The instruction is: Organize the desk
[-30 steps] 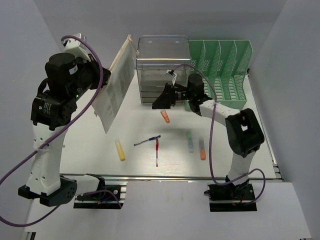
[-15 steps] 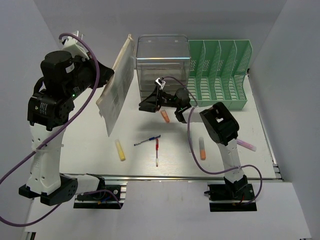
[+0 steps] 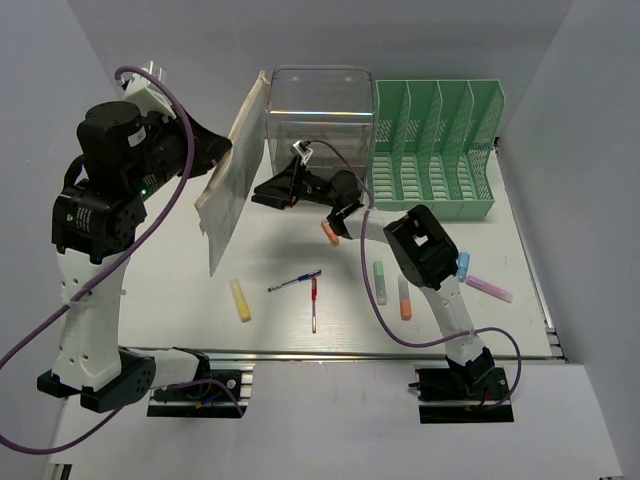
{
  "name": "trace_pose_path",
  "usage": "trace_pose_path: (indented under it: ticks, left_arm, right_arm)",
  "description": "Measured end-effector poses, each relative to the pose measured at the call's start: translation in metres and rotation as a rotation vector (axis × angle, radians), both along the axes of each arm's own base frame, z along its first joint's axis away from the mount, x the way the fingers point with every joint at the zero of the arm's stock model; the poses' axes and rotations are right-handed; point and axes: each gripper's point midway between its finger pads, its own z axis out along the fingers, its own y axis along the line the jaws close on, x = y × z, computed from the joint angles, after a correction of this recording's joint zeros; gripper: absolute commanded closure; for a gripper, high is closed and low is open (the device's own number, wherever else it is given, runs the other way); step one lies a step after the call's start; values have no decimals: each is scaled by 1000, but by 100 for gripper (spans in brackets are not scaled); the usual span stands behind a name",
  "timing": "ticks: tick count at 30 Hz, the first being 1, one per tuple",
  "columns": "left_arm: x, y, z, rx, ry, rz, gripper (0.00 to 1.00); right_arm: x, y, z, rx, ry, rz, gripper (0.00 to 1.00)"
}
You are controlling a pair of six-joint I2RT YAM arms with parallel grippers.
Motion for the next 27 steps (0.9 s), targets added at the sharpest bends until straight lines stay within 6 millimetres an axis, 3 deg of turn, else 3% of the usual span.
trace_pose_path:
  ticks: [17, 27]
  left_arm:
    - [-4, -8, 7, -69, 8, -26, 100]
    - [-16, -4, 21, -110, -28, -17, 100]
  right_arm:
    - [18, 2, 25, 91, 99, -59, 12]
    - [16, -2, 44, 121, 162, -69, 13]
